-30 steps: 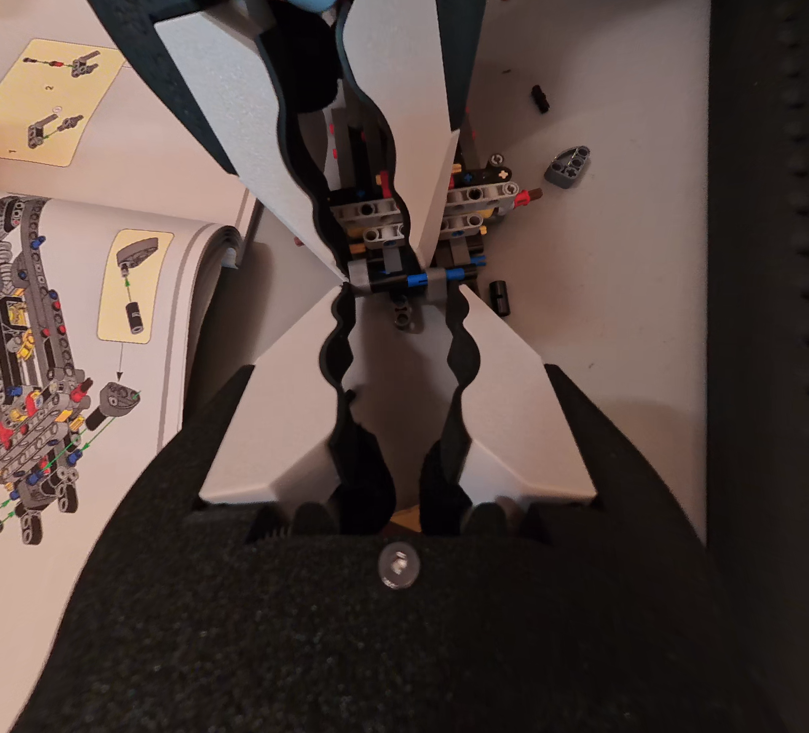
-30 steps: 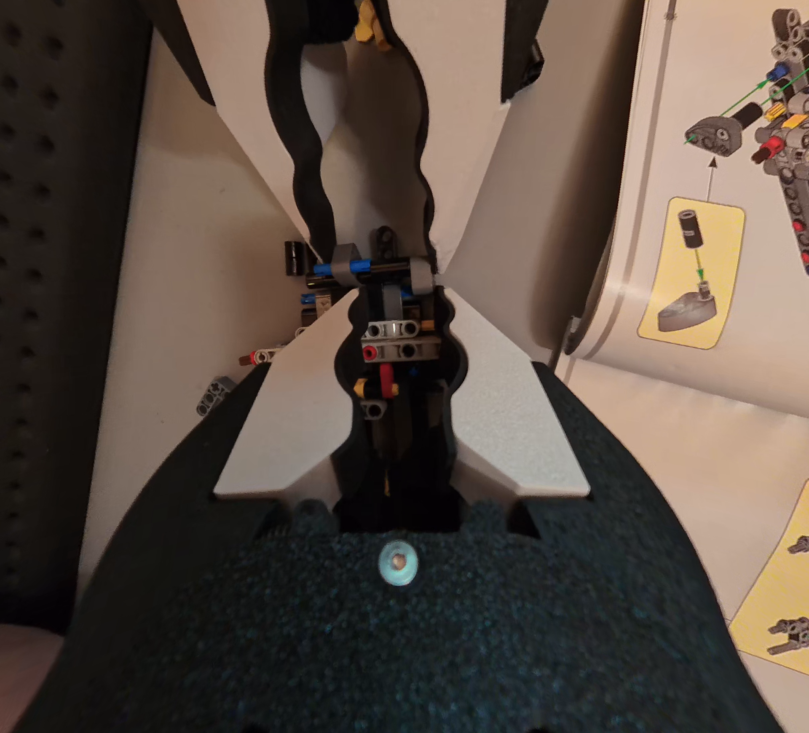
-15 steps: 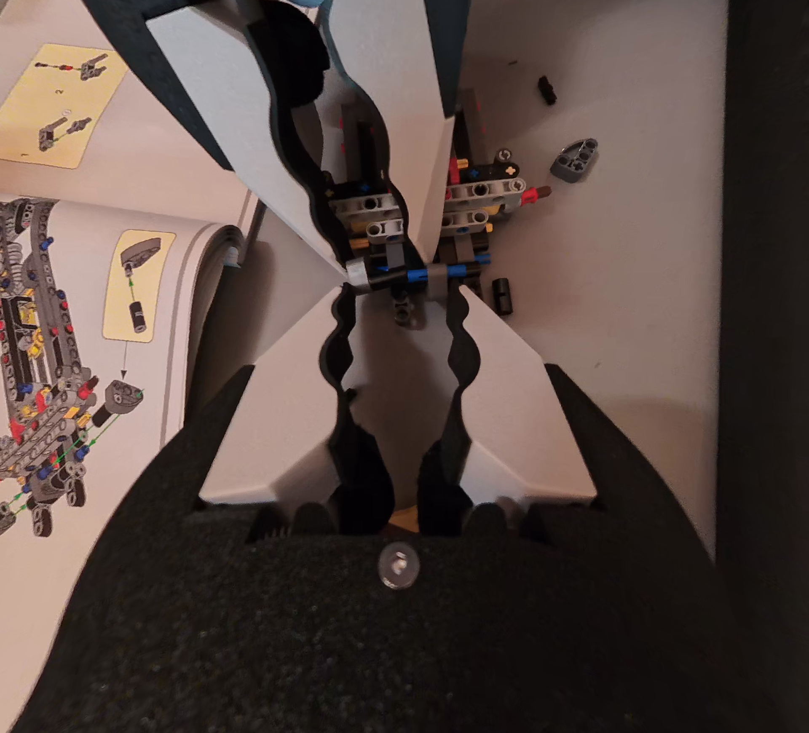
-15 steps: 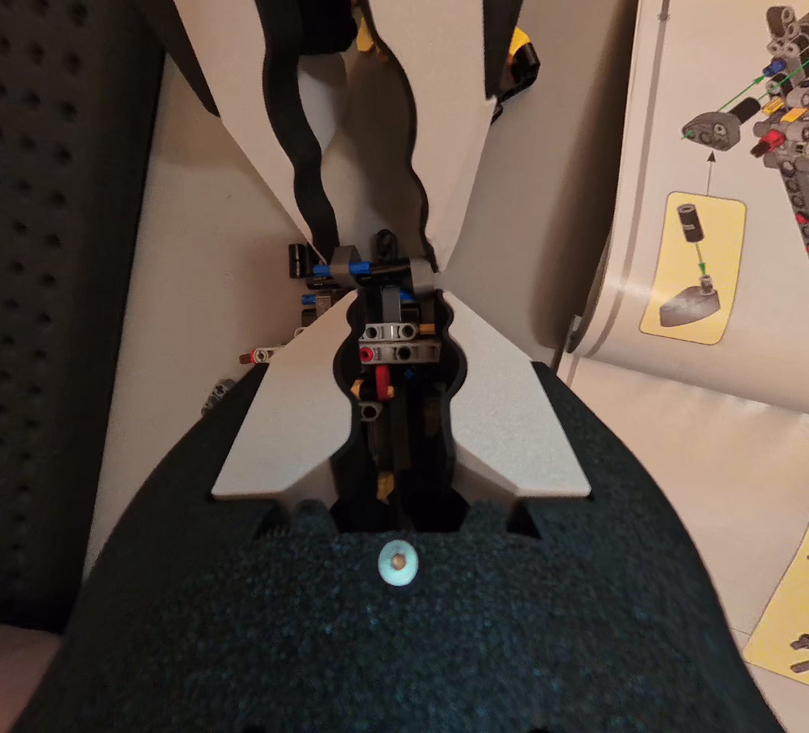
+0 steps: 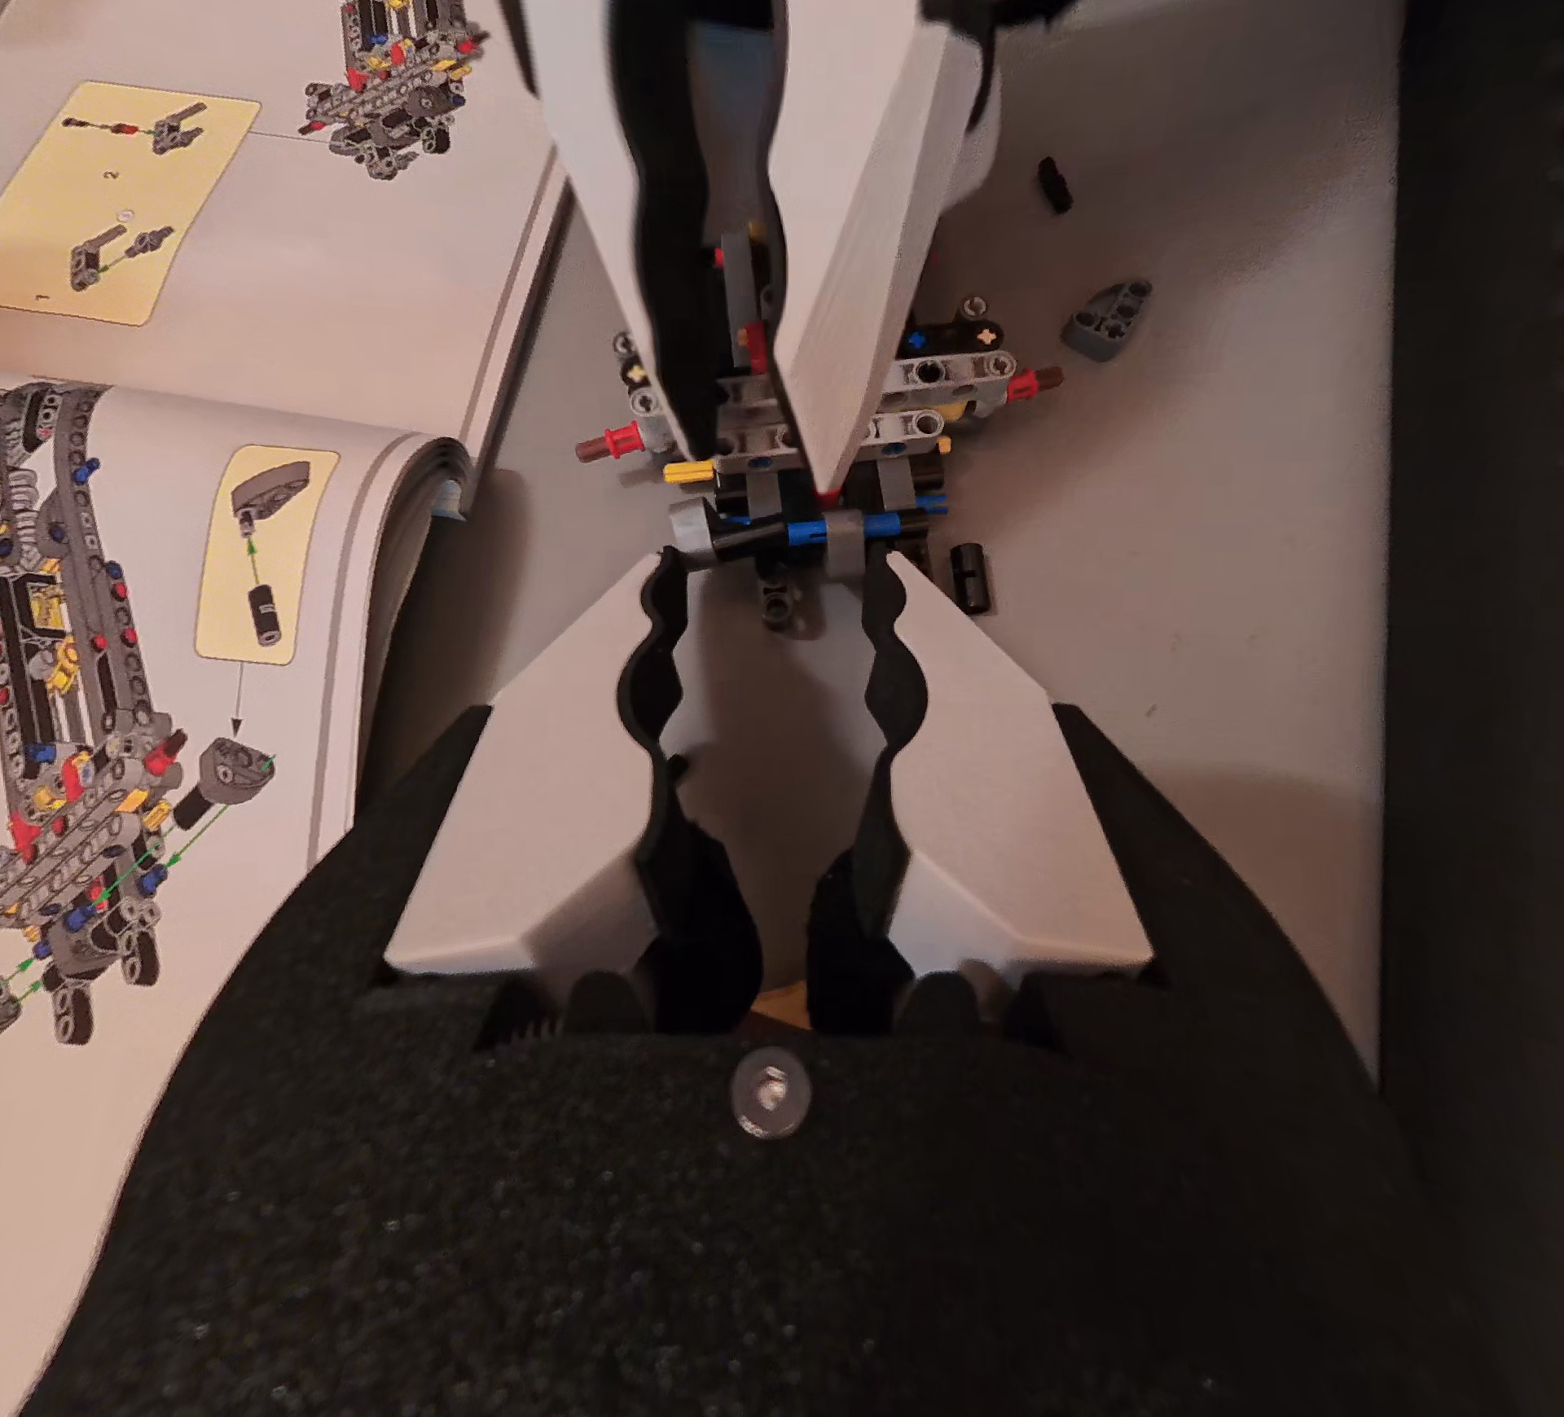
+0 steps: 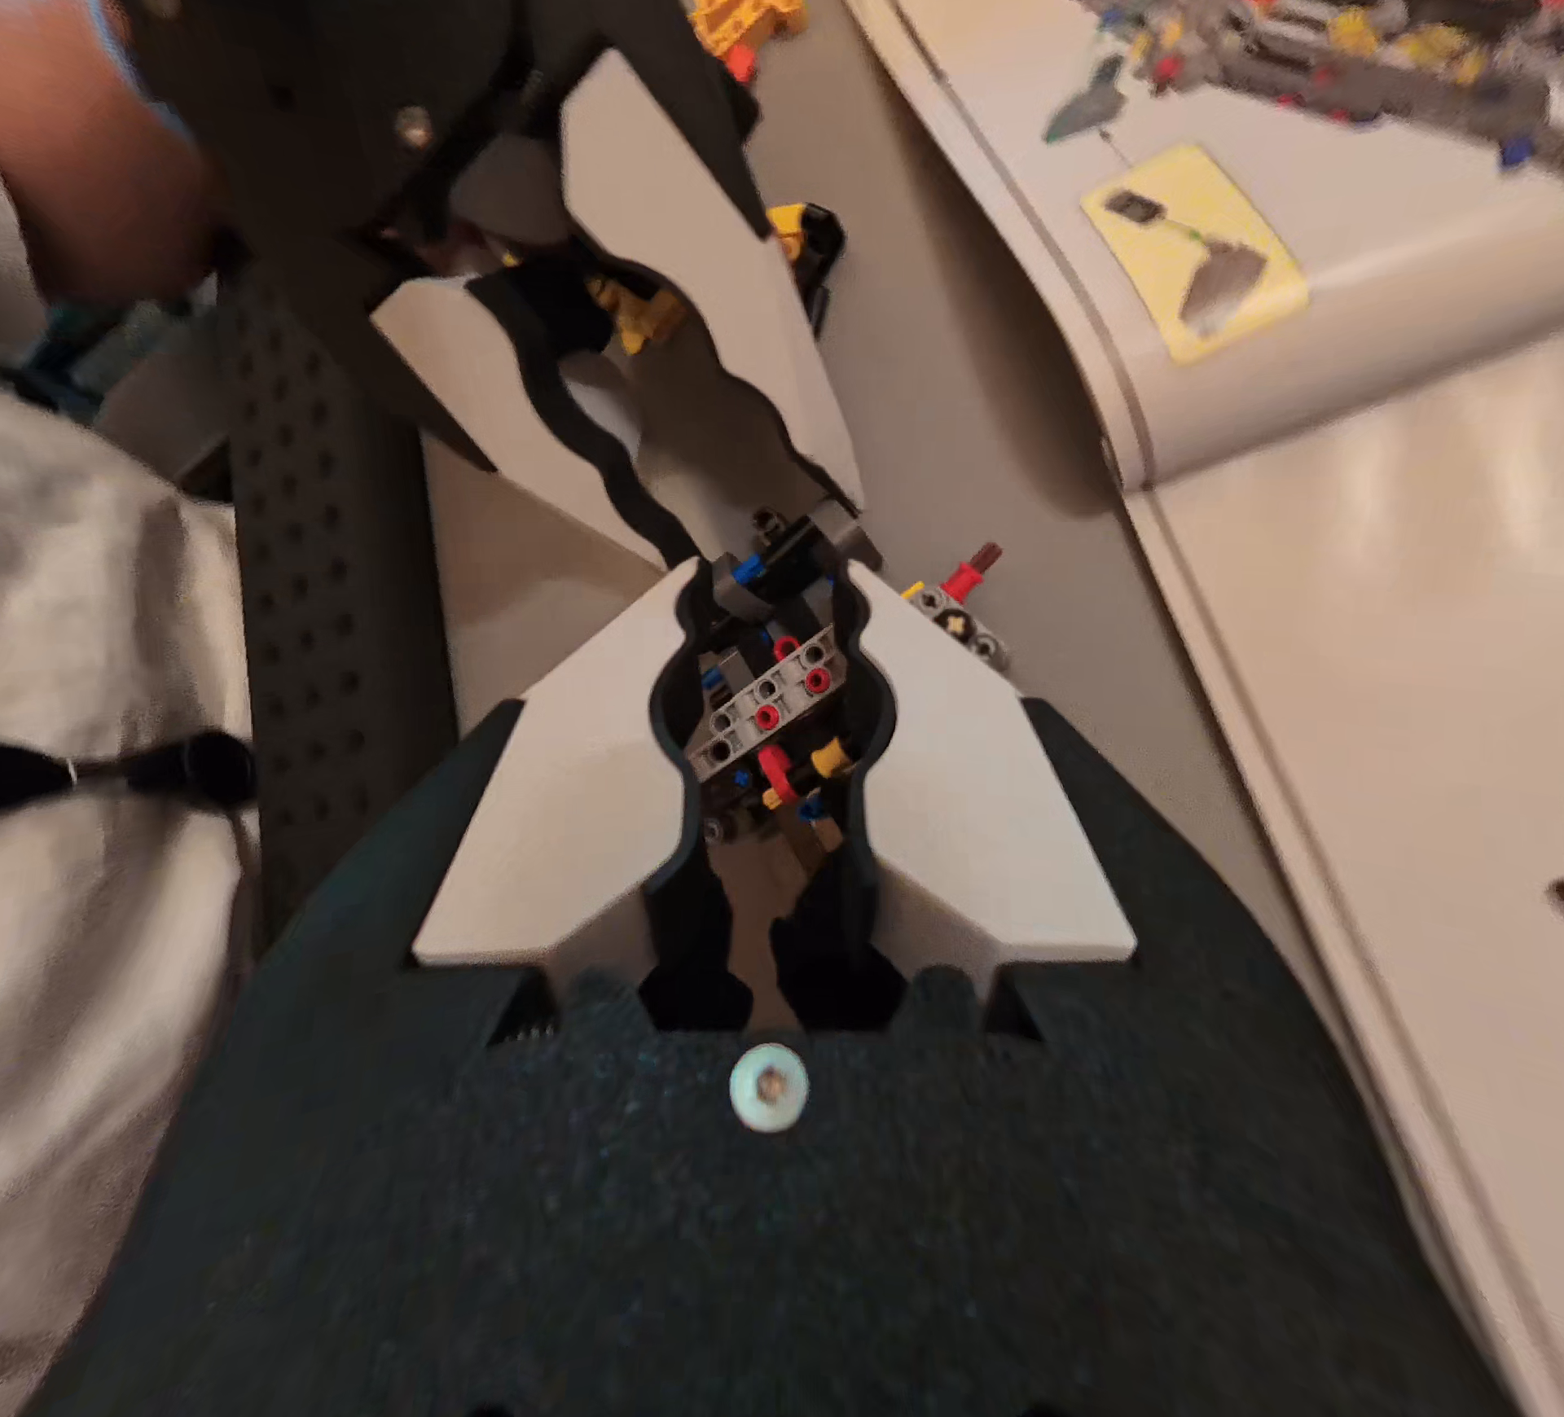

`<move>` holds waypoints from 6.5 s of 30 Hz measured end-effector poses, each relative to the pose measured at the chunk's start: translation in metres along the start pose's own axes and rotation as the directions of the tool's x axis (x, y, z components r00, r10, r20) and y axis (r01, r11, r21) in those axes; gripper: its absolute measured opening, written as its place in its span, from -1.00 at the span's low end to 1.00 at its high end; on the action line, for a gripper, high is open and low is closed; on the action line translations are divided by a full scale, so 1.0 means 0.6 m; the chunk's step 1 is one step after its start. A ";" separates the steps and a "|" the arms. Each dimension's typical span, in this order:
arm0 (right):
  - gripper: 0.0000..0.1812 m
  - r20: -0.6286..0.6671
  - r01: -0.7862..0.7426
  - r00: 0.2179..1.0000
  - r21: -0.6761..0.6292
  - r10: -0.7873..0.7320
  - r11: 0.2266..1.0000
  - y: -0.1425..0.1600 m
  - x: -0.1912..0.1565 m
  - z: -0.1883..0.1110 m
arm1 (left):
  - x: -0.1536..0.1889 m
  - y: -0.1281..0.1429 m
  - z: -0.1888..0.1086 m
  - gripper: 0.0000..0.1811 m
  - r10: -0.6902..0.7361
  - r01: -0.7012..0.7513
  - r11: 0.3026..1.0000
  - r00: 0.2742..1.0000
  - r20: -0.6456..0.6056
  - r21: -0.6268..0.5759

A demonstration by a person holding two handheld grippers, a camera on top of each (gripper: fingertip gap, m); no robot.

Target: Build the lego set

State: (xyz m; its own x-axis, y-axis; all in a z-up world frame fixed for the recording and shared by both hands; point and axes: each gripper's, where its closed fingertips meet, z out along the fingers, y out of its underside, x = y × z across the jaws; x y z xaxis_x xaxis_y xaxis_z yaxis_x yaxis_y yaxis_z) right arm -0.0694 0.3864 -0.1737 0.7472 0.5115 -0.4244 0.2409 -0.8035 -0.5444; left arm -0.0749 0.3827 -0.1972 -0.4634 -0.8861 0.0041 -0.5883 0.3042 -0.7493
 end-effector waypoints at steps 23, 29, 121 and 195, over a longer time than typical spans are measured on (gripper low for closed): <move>-0.93 -0.311 -0.209 0.927 0.034 0.209 0.977 0.017 -0.008 0.025 | 0.006 -0.005 0.003 -0.54 0.047 -0.047 0.999 0.999 0.016 0.006; -0.95 -0.304 -0.194 0.933 0.035 0.195 0.980 0.021 -0.012 0.022 | 0.010 -0.007 0.006 -0.54 0.050 -0.050 0.999 0.999 0.003 0.006; -0.92 -0.377 0.465 0.859 0.287 -0.348 0.838 -0.064 0.064 -0.086 | -0.058 0.021 -0.055 -0.71 -0.588 0.641 0.760 0.613 0.527 0.103; -0.92 0.002 0.109 0.994 -0.169 -0.111 0.979 -0.036 0.035 0.062 | -0.006 0.042 -0.079 -0.83 -0.504 0.517 0.845 0.689 0.522 0.133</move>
State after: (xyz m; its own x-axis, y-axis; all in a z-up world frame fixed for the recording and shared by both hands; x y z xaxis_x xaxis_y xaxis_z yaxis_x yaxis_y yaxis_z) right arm -0.0818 0.4258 -0.1979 0.7147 0.5979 -0.3629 0.4226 -0.7826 -0.4572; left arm -0.1195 0.4103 -0.1845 0.3229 -0.9458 0.0349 -0.6486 -0.2480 -0.7196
